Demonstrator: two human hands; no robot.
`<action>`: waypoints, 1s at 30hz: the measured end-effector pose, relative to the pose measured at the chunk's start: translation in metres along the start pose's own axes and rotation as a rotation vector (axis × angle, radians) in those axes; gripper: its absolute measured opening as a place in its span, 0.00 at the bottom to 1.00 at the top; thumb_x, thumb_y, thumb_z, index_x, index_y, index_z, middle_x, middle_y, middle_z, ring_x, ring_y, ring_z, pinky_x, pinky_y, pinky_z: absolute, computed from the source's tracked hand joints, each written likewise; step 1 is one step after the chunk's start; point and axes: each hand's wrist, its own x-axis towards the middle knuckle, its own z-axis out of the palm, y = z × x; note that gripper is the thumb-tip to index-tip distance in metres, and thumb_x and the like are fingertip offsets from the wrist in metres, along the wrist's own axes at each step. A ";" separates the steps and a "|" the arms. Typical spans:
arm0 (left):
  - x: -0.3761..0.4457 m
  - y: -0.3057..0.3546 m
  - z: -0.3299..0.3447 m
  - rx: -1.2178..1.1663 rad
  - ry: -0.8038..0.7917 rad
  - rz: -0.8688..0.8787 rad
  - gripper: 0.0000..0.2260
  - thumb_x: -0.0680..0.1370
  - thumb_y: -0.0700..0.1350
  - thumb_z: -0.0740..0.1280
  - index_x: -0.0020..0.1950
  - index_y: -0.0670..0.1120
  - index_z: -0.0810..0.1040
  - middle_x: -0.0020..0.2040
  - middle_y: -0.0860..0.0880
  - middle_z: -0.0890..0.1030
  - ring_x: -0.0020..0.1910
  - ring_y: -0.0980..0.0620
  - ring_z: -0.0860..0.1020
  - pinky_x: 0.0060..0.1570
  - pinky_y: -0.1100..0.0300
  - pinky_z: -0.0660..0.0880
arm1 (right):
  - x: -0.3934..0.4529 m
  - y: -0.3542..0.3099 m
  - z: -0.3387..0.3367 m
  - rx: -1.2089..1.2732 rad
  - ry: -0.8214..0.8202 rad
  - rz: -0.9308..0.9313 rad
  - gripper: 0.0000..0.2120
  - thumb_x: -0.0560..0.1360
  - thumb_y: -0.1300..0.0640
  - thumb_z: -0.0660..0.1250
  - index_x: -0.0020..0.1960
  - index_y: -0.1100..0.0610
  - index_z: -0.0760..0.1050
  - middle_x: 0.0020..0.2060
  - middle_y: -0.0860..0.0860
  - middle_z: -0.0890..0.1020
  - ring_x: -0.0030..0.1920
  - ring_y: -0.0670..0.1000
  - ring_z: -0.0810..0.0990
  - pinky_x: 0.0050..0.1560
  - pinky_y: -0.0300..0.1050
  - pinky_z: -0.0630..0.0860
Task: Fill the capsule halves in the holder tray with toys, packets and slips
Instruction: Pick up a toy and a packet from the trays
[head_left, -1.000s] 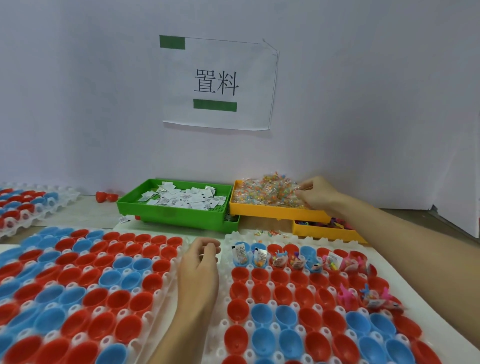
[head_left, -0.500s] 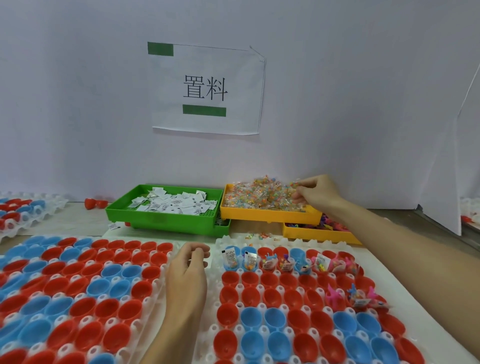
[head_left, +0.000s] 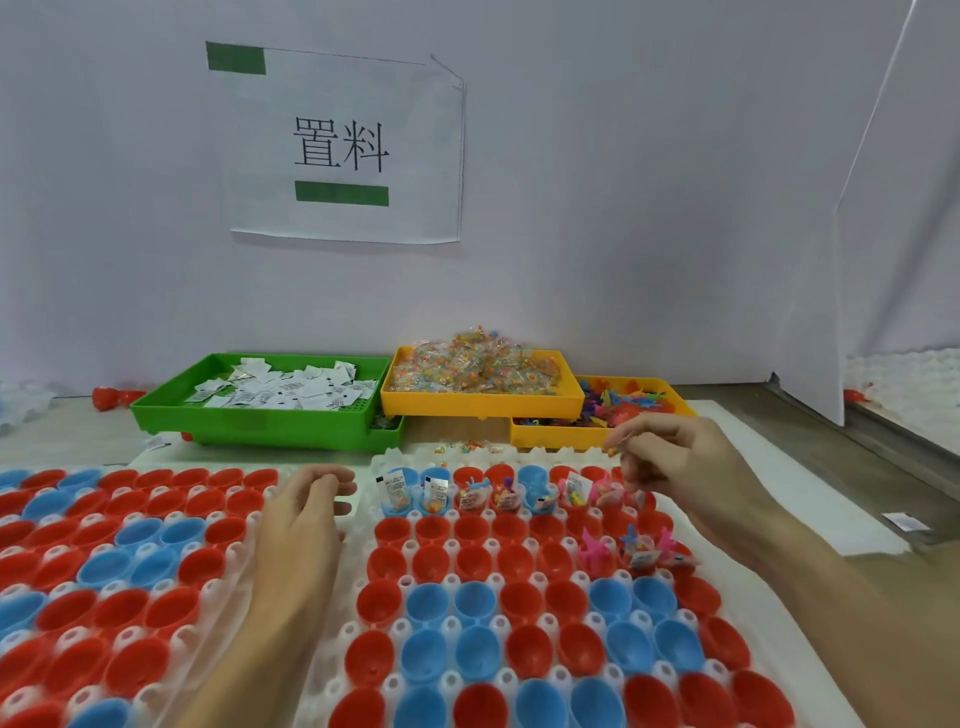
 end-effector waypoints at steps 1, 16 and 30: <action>0.001 -0.001 -0.001 0.006 -0.002 0.004 0.13 0.82 0.39 0.57 0.47 0.48 0.80 0.49 0.48 0.82 0.50 0.47 0.79 0.45 0.50 0.74 | -0.003 -0.003 -0.001 -0.035 -0.018 -0.025 0.15 0.81 0.64 0.61 0.42 0.57 0.84 0.28 0.51 0.79 0.31 0.48 0.77 0.37 0.42 0.76; 0.006 -0.005 -0.001 0.051 0.004 0.025 0.14 0.82 0.39 0.56 0.46 0.47 0.80 0.48 0.47 0.83 0.50 0.47 0.80 0.44 0.51 0.76 | -0.017 -0.020 0.004 -0.404 -0.280 -0.245 0.09 0.76 0.59 0.73 0.43 0.45 0.83 0.37 0.40 0.85 0.41 0.40 0.82 0.43 0.37 0.79; 0.004 -0.003 -0.001 0.040 0.012 0.010 0.13 0.82 0.39 0.56 0.47 0.46 0.80 0.48 0.47 0.82 0.49 0.48 0.79 0.44 0.52 0.76 | -0.020 -0.021 0.005 -0.402 -0.274 -0.287 0.15 0.74 0.69 0.70 0.42 0.50 0.86 0.39 0.42 0.86 0.43 0.41 0.84 0.47 0.40 0.82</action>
